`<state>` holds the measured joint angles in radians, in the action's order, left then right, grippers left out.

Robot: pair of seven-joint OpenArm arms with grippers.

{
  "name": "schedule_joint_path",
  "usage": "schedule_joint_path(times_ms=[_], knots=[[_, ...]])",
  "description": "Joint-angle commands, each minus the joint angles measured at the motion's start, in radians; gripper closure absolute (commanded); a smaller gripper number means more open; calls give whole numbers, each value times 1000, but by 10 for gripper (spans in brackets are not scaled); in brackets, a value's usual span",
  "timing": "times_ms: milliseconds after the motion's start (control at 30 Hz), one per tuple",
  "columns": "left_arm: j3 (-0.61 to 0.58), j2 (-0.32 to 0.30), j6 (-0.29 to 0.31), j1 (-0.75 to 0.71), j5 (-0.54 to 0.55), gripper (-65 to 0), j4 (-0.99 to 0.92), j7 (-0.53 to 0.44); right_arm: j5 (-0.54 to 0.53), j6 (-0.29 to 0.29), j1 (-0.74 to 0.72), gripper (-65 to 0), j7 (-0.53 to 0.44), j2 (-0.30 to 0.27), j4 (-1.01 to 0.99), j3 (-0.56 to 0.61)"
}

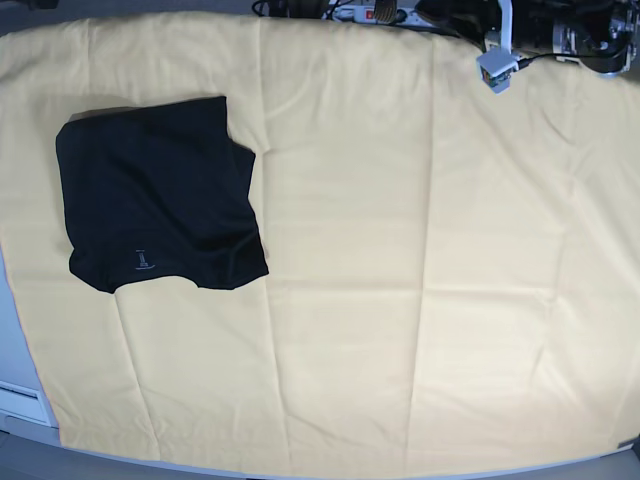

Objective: Fold the T-shirt properly

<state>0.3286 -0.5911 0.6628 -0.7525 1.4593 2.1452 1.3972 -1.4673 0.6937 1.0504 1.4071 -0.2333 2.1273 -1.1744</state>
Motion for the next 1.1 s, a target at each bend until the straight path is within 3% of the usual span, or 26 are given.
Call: schedule_joint_path(times_ms=[0, 67, 167, 267, 367, 567, 700, 800, 900, 1067], knots=[[6, -11, 3, -39, 24, 0, 14, -1, -16, 4, 22, 0, -11, -8, 11, -10], [6, -4, 17, -103, 10, 0, 12, -1, -16, 4, 22, 0, -11, 9, 8, -10], [6, 17, 35, -205, -100, 0, 11, -1, -16, 4, 25, 0, -11, 39, -26, 14], [6, 47, 32, -291, -217, 0, -4, -84, -16, 4, 42, 0, -11, 39, -102, 101], [5, 82, -10, -323, -305, 0, -51, -150, -16, 4, 40, 0, -11, 35, -192, 224], [0, 161, -20, -307, -372, 0, -244, -200, 261, 4, 13, 0, -179, 29, -364, 486], [-62, 171, -20, -237, -427, 0, -428, -218, 417, 4, -58, 0, -253, 17, -478, 637], [-134, 171, -21, -159, -517, 0, -595, -299, 535, 4, -114, 0, -367, 7, -577, 729], [-199, 174, -66, -55, -583, 0, -757, -363, 625, 4, -180, 0, -455, -3, -680, 804], [-277, 219, -79, 109, -706, 0, -994, -483, 757, 4, -295, 0, -573, -3, -872, 901]])
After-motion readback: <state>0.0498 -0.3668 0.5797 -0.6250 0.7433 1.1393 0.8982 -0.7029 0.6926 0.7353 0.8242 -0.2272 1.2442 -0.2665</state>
